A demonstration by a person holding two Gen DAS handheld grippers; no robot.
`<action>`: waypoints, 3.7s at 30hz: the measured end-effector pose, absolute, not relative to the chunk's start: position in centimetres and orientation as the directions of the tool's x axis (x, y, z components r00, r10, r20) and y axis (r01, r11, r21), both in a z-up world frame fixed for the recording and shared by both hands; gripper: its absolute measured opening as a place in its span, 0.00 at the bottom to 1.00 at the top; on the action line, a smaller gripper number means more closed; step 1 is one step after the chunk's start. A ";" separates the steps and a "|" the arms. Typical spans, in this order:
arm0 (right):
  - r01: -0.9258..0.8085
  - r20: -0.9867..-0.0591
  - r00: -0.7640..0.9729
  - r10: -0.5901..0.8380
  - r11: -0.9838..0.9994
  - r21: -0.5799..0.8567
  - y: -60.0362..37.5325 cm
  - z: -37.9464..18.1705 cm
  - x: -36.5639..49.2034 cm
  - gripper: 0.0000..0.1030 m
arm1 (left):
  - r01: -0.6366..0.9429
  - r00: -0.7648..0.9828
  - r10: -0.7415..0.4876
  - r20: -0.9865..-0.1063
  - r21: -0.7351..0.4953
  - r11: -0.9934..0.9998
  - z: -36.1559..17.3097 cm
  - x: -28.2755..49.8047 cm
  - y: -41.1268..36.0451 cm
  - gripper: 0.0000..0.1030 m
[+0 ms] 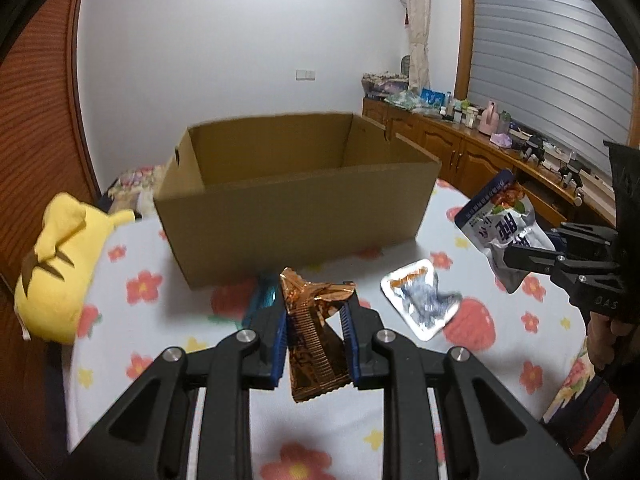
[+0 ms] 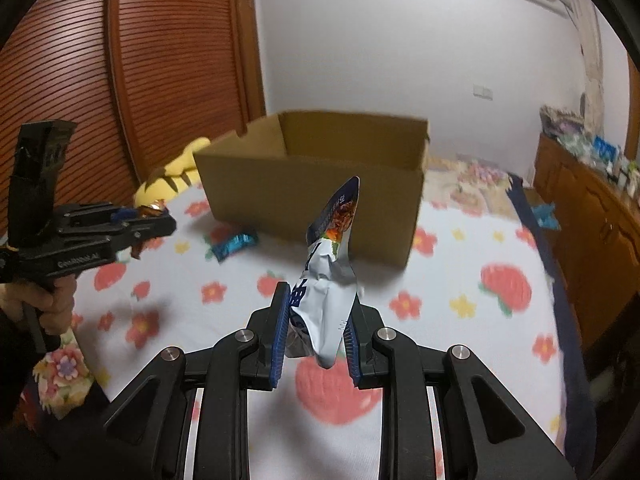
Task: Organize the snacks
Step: 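Carry the candy and white pouch over the box and open both tools, then move both tools back toward the blue candy and foil packet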
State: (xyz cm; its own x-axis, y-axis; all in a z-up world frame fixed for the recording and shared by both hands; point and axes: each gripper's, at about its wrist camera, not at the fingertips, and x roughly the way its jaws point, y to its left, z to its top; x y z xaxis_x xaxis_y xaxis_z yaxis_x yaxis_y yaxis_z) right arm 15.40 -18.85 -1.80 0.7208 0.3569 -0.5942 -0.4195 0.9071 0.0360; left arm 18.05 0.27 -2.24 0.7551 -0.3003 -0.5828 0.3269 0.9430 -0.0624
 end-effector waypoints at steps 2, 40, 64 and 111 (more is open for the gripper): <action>-0.430 -0.580 0.728 0.366 0.902 0.031 -18.6 -0.8 16.2 0.22 | 0.327 0.764 -0.299 -0.572 -0.056 0.943 -1.2 18.8 0.2 0.21; -0.476 -0.582 0.708 0.401 0.879 0.026 -16.9 0.8 31.3 0.22 | 0.241 0.769 -0.184 -0.612 0.010 0.971 1.1 34.7 0.4 0.22; -0.445 -0.572 0.718 0.396 0.893 0.059 -17.8 1.8 28.6 0.32 | 0.264 0.773 -0.231 -0.591 -0.032 0.964 1.7 31.8 0.7 0.44; -0.351 -0.790 0.529 0.311 0.927 0.130 -17.4 -10.7 23.6 0.73 | 0.341 0.601 -0.251 -0.759 -0.041 0.939 -11.0 27.4 0.7 0.40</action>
